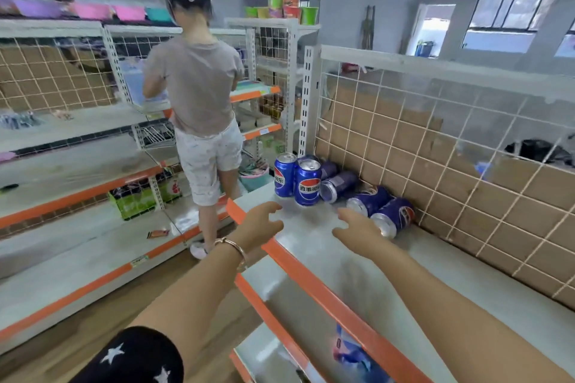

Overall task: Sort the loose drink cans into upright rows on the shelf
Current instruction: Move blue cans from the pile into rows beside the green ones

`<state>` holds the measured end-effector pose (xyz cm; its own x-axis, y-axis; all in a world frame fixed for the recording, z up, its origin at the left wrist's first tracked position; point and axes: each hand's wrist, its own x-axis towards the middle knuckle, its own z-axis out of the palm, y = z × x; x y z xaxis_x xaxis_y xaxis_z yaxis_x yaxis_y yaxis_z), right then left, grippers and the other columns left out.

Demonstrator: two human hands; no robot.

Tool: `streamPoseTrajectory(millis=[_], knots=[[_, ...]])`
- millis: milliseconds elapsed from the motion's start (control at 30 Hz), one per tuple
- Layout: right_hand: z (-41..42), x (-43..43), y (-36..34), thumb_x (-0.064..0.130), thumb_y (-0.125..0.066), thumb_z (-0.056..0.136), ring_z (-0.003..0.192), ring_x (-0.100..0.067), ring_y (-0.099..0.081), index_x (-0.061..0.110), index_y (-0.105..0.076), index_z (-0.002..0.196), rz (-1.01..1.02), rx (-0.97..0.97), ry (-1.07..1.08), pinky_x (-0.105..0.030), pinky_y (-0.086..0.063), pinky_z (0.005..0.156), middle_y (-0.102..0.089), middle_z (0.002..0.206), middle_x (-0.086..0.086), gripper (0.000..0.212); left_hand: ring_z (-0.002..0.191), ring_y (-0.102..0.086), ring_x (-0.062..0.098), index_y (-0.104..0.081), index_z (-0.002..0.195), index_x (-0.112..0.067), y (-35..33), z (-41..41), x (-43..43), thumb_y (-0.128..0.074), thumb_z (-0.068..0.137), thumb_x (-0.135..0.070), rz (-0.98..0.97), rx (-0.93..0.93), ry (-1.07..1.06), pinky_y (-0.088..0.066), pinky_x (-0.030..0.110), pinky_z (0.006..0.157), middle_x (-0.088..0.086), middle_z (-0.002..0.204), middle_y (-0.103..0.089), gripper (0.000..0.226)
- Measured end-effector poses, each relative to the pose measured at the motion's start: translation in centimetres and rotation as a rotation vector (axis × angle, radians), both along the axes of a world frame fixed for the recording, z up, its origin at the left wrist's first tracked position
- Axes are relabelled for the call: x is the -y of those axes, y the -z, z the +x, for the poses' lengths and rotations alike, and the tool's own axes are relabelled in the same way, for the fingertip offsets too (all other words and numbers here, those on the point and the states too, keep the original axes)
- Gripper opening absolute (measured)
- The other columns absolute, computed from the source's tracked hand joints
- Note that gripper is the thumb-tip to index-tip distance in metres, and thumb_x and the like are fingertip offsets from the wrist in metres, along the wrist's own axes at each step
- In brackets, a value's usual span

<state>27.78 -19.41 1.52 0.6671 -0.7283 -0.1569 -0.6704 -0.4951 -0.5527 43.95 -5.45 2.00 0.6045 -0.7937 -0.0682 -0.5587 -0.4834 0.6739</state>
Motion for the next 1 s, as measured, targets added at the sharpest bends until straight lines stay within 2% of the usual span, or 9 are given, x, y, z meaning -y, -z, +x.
streamPoseTrajectory(millis=[133, 233, 367, 467, 567, 700, 833, 900, 1000], knots=[[4.7, 1.8, 0.0, 0.013, -0.052, 0.090, 0.115, -0.025, -0.053, 0.017, -0.040, 0.139, 0.108, 0.215, 0.066, -0.029, -0.040, 0.087, -0.055, 0.131, -0.008, 0.051, 0.122, -0.051, 0.025, -0.049, 0.131, -0.003, 0.1, 4.4, 3.3, -0.058, 0.083, -0.001, -0.155, -0.109, -0.077, -0.041, 0.031, 0.100, 0.013, 0.134, -0.053, 0.048], [7.6, 3.5, 0.2, 0.020, -0.059, 0.089, 0.107, -0.019, -0.054, 0.017, -0.044, 0.134, 0.158, 0.311, 0.108, -0.027, -0.038, 0.084, -0.058, 0.123, -0.001, 0.047, 0.119, -0.053, 0.026, -0.047, 0.133, -0.003, -0.2, 7.7, 5.6, -0.060, 0.083, -0.002, -0.206, -0.167, -0.098, -0.043, 0.033, 0.098, 0.013, 0.134, -0.053, 0.052], [10.4, 4.5, 0.5, 0.008, -0.063, 0.084, 0.117, -0.012, -0.048, 0.017, -0.034, 0.142, 0.231, 0.363, 0.116, -0.027, -0.038, 0.091, -0.050, 0.126, 0.006, 0.065, 0.113, -0.051, 0.022, -0.041, 0.135, 0.000, -0.4, 11.1, 8.1, -0.064, 0.081, 0.003, -0.279, -0.311, -0.068, -0.039, 0.023, 0.088, 0.013, 0.133, -0.050, 0.058], [12.0, 5.1, 1.5, 0.007, -0.070, 0.073, 0.127, -0.017, -0.048, 0.019, -0.033, 0.143, 0.231, 0.470, 0.138, -0.038, -0.040, 0.106, -0.051, 0.136, 0.000, 0.080, 0.105, -0.044, 0.010, -0.034, 0.140, -0.007, -0.2, 12.8, 9.6, -0.067, 0.078, 0.007, -0.297, -0.378, 0.036, -0.036, 0.022, 0.087, -0.003, 0.119, -0.047, 0.071], [13.2, 5.5, 2.1, 0.003, -0.069, 0.077, 0.126, -0.017, -0.048, 0.019, -0.032, 0.143, 0.232, 0.534, 0.185, -0.035, -0.039, 0.107, -0.050, 0.134, 0.002, 0.077, 0.110, -0.052, 0.013, -0.041, 0.135, -0.015, 0.9, 14.2, 10.6, -0.070, 0.073, 0.008, -0.281, -0.371, 0.192, -0.041, 0.022, 0.087, -0.006, 0.118, -0.054, 0.072], [14.1, 5.4, 2.5, 0.022, -0.075, 0.070, 0.119, -0.019, -0.054, 0.028, -0.042, 0.135, 0.192, 0.528, 0.268, -0.036, -0.045, 0.101, -0.057, 0.128, 0.002, 0.074, 0.110, -0.058, 0.018, -0.049, 0.129, -0.021, 2.0, 15.1, 11.3, -0.075, 0.060, -0.007, -0.304, -0.340, 0.241, -0.048, 0.031, 0.094, 0.003, 0.121, -0.061, 0.075], [14.3, 5.4, 2.0, 0.041, -0.080, 0.067, 0.111, -0.030, -0.053, 0.017, -0.057, 0.119, 0.032, 0.306, 0.348, -0.041, -0.044, 0.098, -0.057, 0.111, -0.006, 0.062, 0.106, -0.056, 0.021, -0.057, 0.117, -0.023, 3.2, 16.3, 11.9, -0.079, 0.048, -0.036, -0.241, -0.285, 0.195, -0.047, 0.038, 0.097, 0.008, 0.117, -0.058, 0.073], [14.3, 5.2, 2.1, 0.039, -0.079, 0.070, 0.106, -0.028, -0.056, 0.018, -0.059, 0.111, 0.053, 0.310, 0.347, -0.040, -0.046, 0.093, -0.059, 0.103, -0.002, 0.051, 0.104, -0.054, 0.017, -0.052, 0.118, -0.017, 3.2, 16.6, 12.0, -0.086, 0.056, -0.026, -0.234, -0.320, 0.165, -0.045, 0.031, 0.091, 0.004, 0.116, -0.056, 0.071], [14.5, 4.7, 2.8, 0.029, -0.080, 0.070, 0.107, -0.020, -0.061, 0.024, -0.056, 0.111, 0.165, 0.432, 0.346, -0.033, -0.048, 0.089, -0.066, 0.111, -0.001, 0.047, 0.101, -0.055, 0.017, -0.041, 0.113, -0.011, 3.6, 16.5, 12.2, -0.084, 0.063, -0.003, -0.284, -0.441, 0.161, -0.046, 0.024, 0.080, 0.004, 0.110, -0.055, 0.066]])
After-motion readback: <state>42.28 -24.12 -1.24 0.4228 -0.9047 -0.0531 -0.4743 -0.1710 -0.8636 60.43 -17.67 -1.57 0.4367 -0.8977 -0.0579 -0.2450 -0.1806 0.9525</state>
